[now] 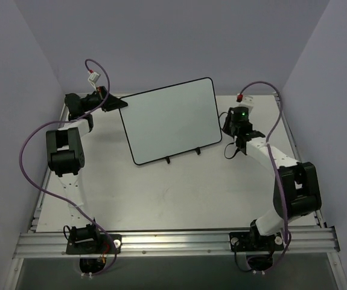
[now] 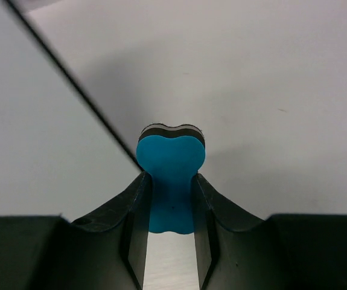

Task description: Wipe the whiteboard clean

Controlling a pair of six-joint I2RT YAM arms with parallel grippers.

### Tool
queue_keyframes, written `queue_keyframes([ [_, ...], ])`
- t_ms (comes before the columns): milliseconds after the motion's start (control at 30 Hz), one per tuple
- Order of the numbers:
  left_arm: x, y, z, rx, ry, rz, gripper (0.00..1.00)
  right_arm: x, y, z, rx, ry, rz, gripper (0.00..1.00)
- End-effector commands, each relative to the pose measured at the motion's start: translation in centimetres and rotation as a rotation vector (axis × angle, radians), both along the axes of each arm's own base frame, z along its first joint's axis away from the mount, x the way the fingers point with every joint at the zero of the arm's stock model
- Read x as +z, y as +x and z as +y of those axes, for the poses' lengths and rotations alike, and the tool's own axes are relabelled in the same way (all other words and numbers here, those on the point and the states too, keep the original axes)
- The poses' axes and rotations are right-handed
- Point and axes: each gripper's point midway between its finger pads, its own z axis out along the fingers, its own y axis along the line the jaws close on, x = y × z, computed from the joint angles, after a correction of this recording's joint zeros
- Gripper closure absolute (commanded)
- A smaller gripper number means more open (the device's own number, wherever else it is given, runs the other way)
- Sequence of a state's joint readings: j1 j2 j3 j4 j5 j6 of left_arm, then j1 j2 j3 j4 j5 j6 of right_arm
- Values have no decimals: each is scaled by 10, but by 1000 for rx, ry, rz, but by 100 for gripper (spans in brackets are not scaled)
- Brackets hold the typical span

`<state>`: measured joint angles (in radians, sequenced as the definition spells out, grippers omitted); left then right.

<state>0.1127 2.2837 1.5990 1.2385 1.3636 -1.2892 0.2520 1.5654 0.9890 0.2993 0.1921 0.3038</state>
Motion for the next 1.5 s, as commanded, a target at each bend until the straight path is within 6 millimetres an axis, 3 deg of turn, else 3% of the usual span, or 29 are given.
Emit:
queue_keyframes([
  [0,39,-13,-1,-14,62,-272,91,-37,-24,-46,-79,22,181,100],
  [100,40,-13,-3,-14,60,-272,87,-67,-36,-86,-178,48,273,100],
  [167,42,-13,-4,-14,60,-278,87,-88,-43,-92,-196,65,327,100],
  [200,43,-13,-6,-15,60,-275,87,-93,-45,-105,-231,65,340,100],
  [333,43,-13,-11,-20,63,-274,87,-117,-50,-110,-255,43,423,100],
  [633,42,-12,-22,-29,59,-264,87,-138,-42,-113,-275,30,505,100],
  [867,40,-8,-22,-15,55,-256,88,-137,-42,-113,-271,31,503,85],
  [967,40,-8,-21,-11,61,-253,88,-131,-39,-112,-266,43,488,83],
  [1033,38,-7,-19,-8,67,-249,87,-131,-43,-112,-263,46,504,75],
  [1133,36,-7,-17,-2,68,-247,76,-126,-45,-110,-256,51,499,65],
  [1267,35,-7,-16,13,68,-253,65,-116,-44,-109,-246,65,474,61],
  [1467,39,-8,-14,27,75,-272,60,-100,-40,-108,-235,73,438,59],
])
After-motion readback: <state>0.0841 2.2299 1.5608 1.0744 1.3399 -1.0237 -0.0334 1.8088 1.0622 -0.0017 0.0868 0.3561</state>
